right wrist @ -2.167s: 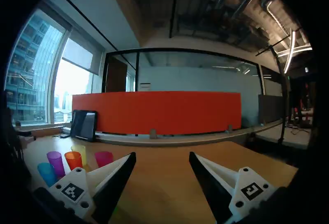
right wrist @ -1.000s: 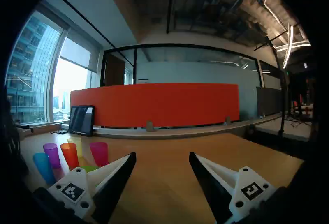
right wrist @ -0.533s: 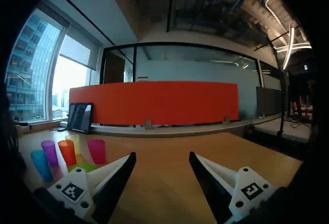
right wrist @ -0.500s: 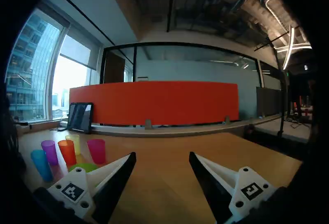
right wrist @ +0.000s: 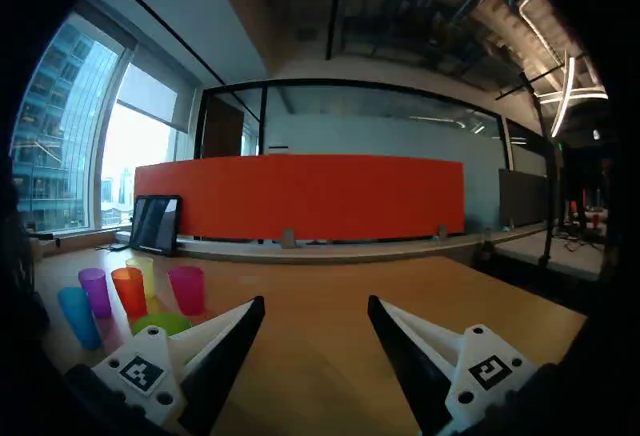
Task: Pour water
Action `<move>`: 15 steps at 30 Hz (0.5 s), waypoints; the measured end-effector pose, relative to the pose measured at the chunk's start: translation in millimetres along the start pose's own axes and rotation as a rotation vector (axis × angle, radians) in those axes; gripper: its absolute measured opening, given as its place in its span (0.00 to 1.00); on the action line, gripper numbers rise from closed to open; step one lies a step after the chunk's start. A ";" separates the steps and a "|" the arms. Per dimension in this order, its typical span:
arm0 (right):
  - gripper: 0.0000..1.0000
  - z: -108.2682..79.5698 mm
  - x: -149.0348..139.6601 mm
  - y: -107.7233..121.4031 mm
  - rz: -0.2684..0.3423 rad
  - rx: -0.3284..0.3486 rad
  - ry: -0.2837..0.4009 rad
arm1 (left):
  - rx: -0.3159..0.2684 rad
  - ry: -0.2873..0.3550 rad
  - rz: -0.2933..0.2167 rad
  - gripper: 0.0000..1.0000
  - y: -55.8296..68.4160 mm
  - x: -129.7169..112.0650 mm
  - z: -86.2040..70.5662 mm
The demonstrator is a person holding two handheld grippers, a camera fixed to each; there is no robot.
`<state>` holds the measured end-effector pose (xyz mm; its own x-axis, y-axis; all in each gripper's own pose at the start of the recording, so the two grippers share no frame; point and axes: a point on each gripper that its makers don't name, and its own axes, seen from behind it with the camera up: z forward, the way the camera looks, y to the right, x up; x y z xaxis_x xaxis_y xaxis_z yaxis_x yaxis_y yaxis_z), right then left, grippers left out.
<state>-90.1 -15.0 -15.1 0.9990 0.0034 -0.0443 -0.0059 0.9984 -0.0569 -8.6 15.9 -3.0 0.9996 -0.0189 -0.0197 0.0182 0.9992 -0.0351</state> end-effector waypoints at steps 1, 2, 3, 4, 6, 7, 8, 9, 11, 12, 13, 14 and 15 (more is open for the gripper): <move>1.00 0.2 -0.1 0.0 0.000 0.000 -0.001 | 0.000 0.000 0.000 0.97 0.0 -0.1 0.0; 1.00 0.4 -0.2 0.0 0.000 0.000 -0.002 | 0.000 0.000 0.000 0.97 0.1 -0.1 0.1; 1.00 0.5 -0.2 0.0 0.000 0.000 -0.002 | 0.000 0.000 0.000 0.97 0.1 -0.2 0.1; 1.00 0.7 -0.3 0.0 0.001 0.000 -0.003 | 0.000 0.000 0.000 0.97 0.2 -0.2 0.1; 1.00 0.9 -0.5 0.2 0.001 0.000 -0.003 | 0.000 0.000 0.000 0.97 0.2 -0.2 0.1; 1.00 0.9 -0.4 0.2 0.001 0.000 -0.003 | 0.000 0.000 0.000 0.97 0.1 -0.2 0.2; 1.00 0.9 -0.3 0.2 0.001 0.000 -0.003 | 0.000 0.000 0.000 0.97 0.1 -0.1 0.3; 1.00 0.8 -0.2 0.2 0.001 0.000 -0.003 | 0.000 0.000 0.000 0.97 0.0 -0.1 0.3; 1.00 0.8 0.1 0.0 0.001 0.000 -0.003 | 0.000 0.000 0.000 0.97 -0.1 -0.2 0.4; 1.00 0.8 0.2 0.0 0.001 0.000 -0.003 | 0.000 0.000 0.000 0.97 -0.1 -0.2 0.5; 1.00 0.8 0.2 -0.1 0.001 0.000 -0.003 | 0.000 0.000 0.000 0.97 -0.1 -0.1 0.4; 1.00 0.8 0.3 -0.2 0.001 0.000 -0.003 | 0.000 0.000 0.000 0.97 0.0 -0.1 0.3; 1.00 0.7 0.3 -0.3 0.001 0.000 -0.003 | 0.000 0.000 0.000 0.97 0.0 0.0 0.3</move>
<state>-89.7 -15.3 -14.4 0.9991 0.0042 -0.0412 -0.0065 0.9984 -0.0567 -8.6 16.0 -2.7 0.9996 -0.0189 -0.0196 0.0182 0.9992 -0.0352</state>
